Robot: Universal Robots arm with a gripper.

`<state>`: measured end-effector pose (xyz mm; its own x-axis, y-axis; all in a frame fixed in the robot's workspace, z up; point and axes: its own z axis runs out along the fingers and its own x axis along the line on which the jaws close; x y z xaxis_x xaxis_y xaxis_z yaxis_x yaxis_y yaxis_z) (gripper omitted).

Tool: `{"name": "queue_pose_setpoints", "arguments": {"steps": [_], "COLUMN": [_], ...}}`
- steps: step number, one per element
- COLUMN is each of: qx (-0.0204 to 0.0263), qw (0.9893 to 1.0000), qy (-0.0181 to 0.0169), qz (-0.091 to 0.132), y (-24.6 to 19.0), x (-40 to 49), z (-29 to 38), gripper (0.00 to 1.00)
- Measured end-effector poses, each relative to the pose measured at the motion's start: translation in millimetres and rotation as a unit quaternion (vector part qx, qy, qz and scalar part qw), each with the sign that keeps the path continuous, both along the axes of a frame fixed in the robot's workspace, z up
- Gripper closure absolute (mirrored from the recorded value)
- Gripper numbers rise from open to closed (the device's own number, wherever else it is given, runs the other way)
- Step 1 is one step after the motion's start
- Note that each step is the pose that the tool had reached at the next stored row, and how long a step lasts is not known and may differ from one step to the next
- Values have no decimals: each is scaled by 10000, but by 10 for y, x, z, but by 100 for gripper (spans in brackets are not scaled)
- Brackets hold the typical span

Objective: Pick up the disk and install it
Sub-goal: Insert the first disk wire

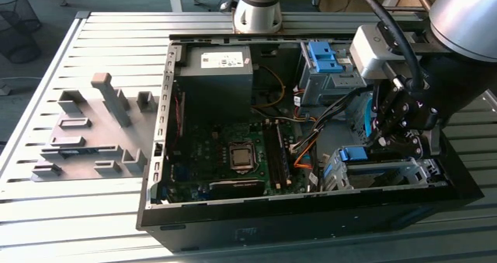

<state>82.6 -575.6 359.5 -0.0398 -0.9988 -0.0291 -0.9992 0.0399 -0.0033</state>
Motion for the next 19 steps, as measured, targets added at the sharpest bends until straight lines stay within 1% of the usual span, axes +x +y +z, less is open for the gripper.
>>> {"name": "queue_pose_setpoints", "arguments": {"steps": [11,13,19], "qx": [1,0,0], "qw": [10000,10000,10000], "qy": [0,0,0], "qz": [1,0,1], "y": [0,-1,3], "x": [8,37,203], "z": [-1,-2,-13], "gripper": [89,89,89]}}
